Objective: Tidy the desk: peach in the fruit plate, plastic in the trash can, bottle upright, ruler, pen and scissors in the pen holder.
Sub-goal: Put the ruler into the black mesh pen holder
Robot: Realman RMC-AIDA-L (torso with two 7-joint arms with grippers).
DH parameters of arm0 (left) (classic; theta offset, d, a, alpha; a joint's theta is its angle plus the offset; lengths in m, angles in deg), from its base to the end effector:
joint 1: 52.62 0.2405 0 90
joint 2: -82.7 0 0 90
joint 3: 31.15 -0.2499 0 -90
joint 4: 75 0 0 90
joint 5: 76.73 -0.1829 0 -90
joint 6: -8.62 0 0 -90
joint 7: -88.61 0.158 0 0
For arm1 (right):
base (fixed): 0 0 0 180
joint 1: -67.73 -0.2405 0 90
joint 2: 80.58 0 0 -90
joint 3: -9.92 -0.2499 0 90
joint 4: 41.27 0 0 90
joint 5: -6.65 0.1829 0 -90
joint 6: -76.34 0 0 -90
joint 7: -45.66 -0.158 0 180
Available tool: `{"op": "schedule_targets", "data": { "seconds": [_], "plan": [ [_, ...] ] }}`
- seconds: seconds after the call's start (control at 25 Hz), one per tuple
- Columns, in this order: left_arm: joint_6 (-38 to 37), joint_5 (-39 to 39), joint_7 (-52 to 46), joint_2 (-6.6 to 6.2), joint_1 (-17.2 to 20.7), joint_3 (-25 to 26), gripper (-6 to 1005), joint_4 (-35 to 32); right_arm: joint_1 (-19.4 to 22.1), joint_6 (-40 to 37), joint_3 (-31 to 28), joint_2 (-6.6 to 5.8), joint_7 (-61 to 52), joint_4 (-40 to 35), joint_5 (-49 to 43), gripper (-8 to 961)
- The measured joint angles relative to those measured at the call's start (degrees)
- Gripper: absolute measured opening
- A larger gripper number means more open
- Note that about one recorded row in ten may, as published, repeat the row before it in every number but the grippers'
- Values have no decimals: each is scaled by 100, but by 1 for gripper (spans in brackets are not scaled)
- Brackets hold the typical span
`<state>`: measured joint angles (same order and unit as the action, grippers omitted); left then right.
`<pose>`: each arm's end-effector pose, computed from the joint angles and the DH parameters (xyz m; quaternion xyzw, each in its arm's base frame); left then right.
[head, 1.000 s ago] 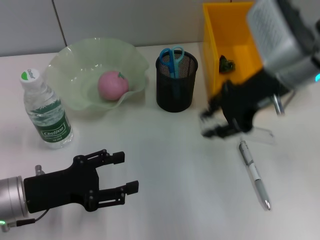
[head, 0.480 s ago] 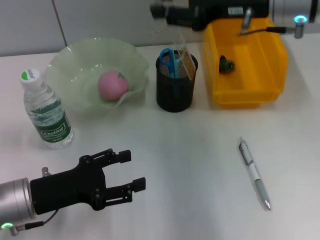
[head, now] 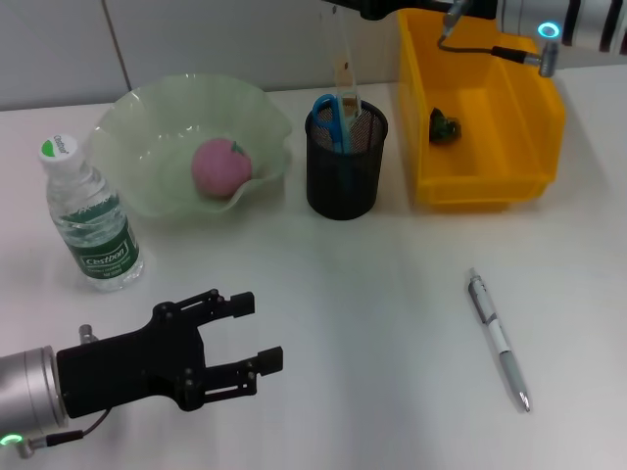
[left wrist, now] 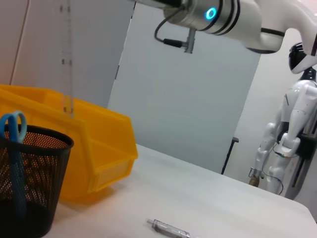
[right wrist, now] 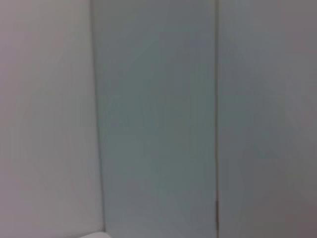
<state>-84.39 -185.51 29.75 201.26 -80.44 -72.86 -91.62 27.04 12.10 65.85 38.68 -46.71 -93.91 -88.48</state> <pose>-0.2413 0.2544 -0.0524 -0.9247 -0.1927 -0.3204 0.0722 0.1138 0.4126 0.0303 -0.9012 0.1398 0.3105 0.2680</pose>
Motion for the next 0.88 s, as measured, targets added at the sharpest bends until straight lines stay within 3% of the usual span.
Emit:
{"op": "schedule_targets", "data": {
  "seconds": [0.88],
  "plan": [
    [95,-3,148,0,-50,36,811,-35,-140,481,-4,-16,680,855,460,396]
  ]
}}
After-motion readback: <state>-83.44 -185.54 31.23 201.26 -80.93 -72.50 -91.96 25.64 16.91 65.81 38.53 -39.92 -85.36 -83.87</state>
